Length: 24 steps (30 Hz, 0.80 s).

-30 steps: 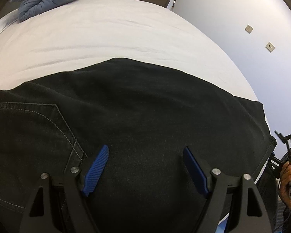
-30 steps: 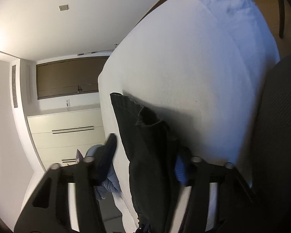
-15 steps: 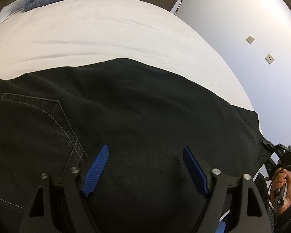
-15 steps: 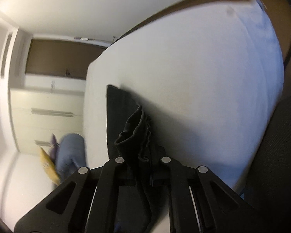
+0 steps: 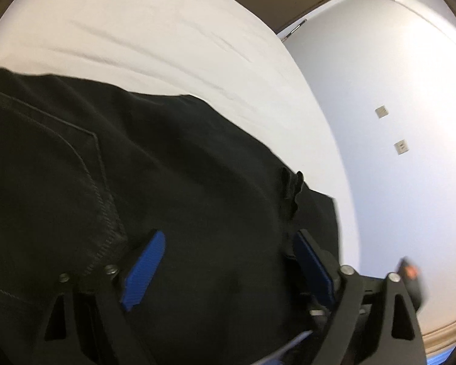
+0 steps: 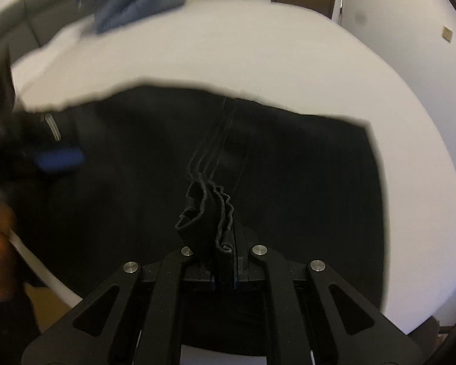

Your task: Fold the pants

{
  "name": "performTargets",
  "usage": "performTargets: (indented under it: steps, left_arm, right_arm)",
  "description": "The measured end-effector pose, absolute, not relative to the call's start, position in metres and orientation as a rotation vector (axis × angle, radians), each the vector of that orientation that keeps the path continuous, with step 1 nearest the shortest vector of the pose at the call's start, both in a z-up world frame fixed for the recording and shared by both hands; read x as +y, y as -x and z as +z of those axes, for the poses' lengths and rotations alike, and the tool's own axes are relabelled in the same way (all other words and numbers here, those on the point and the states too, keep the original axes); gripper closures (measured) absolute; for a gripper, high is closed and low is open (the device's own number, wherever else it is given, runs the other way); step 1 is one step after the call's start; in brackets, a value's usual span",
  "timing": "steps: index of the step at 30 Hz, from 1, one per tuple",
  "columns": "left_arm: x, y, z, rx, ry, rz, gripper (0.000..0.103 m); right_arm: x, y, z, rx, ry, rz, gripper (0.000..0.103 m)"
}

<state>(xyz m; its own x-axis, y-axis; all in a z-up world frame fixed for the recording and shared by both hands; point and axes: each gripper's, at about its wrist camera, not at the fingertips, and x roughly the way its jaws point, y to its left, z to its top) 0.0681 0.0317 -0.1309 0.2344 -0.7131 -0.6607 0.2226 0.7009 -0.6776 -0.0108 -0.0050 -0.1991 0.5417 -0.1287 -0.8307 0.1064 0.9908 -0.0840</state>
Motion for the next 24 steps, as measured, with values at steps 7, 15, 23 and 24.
performTargets:
  steps: [7, 15, 23, 24]
  left_arm:
    - [0.001, -0.079, -0.132, 1.268, 0.580, -0.754, 0.007]
    - [-0.037, -0.092, -0.138, 1.365, 0.498, -0.827, 0.009]
    - [-0.030, -0.109, -0.130, 1.399, 0.391, -0.877, 0.092]
    - [-0.027, -0.111, -0.127, 1.399, 0.376, -0.884, 0.093]
  right_arm:
    - [-0.002, 0.017, -0.176, 0.927, 0.112, -0.173, 0.097]
    - [0.020, 0.024, -0.151, 0.855, 0.190, -0.146, 0.097]
    - [0.051, 0.037, -0.143, 0.837, 0.250, -0.065, 0.097]
    - [0.055, 0.041, -0.142, 0.836, 0.257, -0.056, 0.097]
